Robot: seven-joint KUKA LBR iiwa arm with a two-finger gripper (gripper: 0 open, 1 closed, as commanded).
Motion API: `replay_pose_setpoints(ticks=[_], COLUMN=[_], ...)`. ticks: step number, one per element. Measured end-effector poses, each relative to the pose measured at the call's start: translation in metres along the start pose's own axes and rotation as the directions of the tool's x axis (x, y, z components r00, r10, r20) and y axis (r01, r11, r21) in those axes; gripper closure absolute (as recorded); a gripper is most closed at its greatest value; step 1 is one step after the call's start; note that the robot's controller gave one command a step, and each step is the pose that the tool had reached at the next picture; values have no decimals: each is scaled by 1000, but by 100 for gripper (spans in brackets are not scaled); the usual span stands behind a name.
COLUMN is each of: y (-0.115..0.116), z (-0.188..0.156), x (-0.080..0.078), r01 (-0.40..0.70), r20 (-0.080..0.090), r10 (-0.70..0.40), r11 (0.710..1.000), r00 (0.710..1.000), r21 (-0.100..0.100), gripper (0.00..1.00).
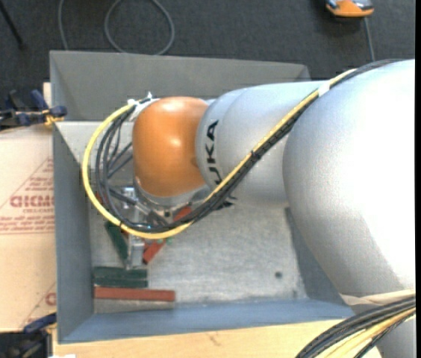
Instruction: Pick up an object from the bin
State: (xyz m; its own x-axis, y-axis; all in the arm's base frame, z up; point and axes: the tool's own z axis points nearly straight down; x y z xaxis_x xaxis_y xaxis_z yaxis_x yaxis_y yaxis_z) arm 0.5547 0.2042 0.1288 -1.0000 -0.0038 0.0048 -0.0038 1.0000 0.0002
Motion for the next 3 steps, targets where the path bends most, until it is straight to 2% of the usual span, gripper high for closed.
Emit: replay_pose_setpoints(ticks=[1, 3], y=[-33, -32], z=[62, 58], x=[-21, -24], r01=[-65, -75], r20=[3, 9], r10=[65, 75], r11=[998, 997], r00=[998, 997], r21=[1, -4], gripper=[0, 0])
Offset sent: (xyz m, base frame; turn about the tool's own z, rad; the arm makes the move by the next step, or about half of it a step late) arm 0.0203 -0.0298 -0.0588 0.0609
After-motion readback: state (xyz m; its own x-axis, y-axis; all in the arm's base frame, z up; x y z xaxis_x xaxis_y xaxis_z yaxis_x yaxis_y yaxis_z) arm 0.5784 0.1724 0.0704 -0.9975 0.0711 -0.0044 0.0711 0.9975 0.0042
